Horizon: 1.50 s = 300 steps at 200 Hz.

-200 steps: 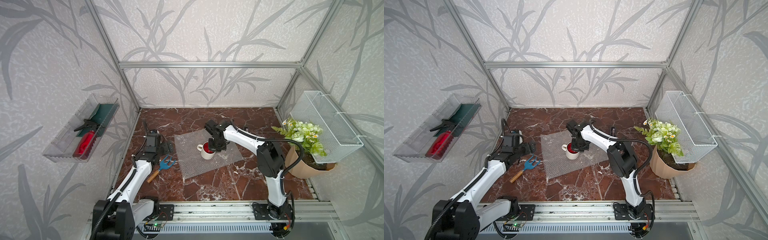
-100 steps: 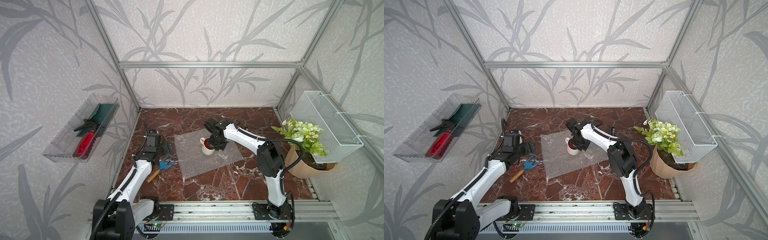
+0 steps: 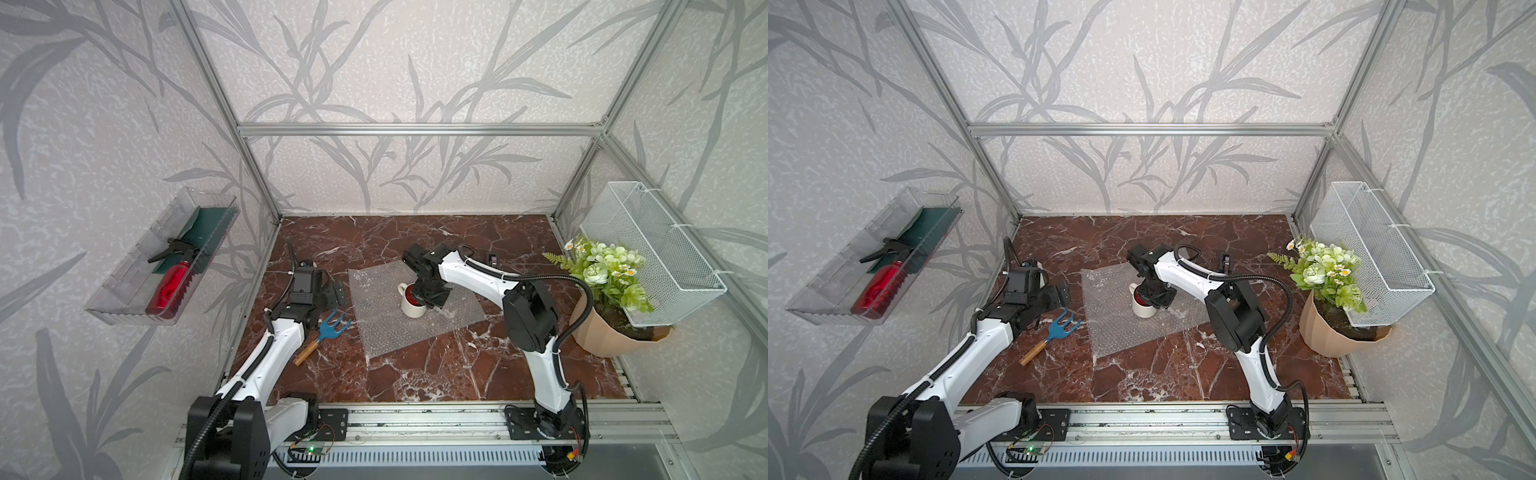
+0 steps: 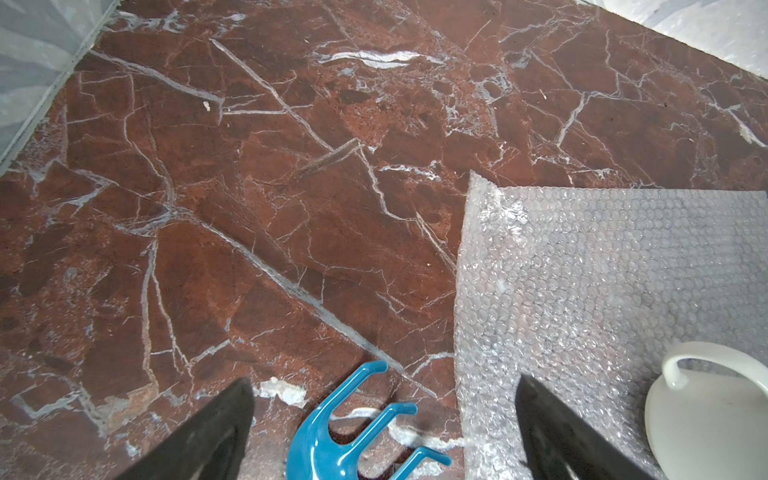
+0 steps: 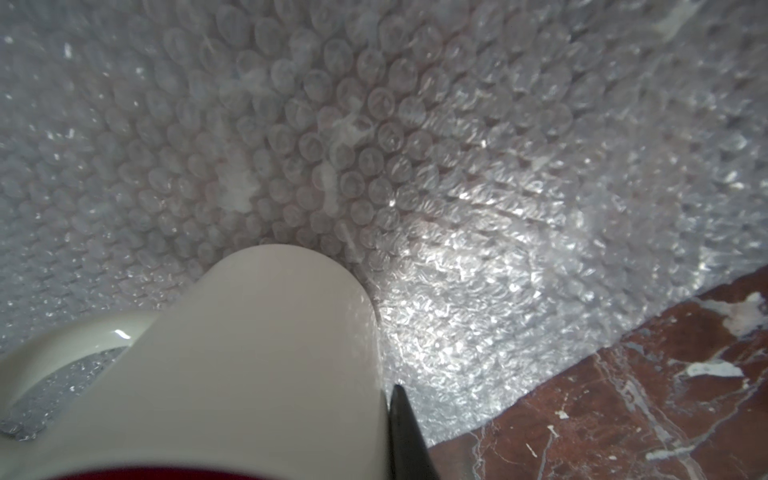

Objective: Wrap mugs in bubble wrap
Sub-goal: Place the mug on the bubble wrap, then wrap the mug in bubble wrap.

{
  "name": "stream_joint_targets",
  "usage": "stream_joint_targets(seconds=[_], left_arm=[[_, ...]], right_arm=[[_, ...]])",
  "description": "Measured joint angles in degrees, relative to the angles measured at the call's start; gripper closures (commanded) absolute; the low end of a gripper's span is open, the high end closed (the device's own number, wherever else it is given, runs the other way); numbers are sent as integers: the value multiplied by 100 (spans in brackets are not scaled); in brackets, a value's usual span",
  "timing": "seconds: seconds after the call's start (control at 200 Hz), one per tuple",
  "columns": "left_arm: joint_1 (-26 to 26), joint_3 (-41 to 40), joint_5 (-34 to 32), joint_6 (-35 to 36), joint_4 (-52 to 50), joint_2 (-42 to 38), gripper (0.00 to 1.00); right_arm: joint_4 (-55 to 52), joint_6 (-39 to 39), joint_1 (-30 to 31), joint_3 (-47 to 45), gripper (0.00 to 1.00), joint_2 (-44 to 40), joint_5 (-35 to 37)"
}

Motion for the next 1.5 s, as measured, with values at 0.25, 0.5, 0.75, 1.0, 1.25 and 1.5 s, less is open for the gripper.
stream_joint_targets(seconds=[0.25,0.5,0.75,1.0,1.25,1.5], left_arm=[[0,0,-13,0,-7,0,2],[-219,0,61,-177,-243,-4,3],[-1309,-81,431,-916,-695,105,4],[-1692,-520,516,-1478,-765,109,4],[-1714,-245,498,-1521,-730,450,4],[-1714,-28,455,-1440,-728,505,4]], right_arm=[[177,-28,0,-17,36,-15,-118],[190,-616,-68,-699,29,-984,-22],[798,-2345,-756,-2288,16,-2723,-223],[2181,-3947,-2352,-4258,22,-3143,-1051],[3359,-4586,-2839,-4503,26,-2385,-1703],[3969,-4686,-3023,-4850,26,-2544,-1853]])
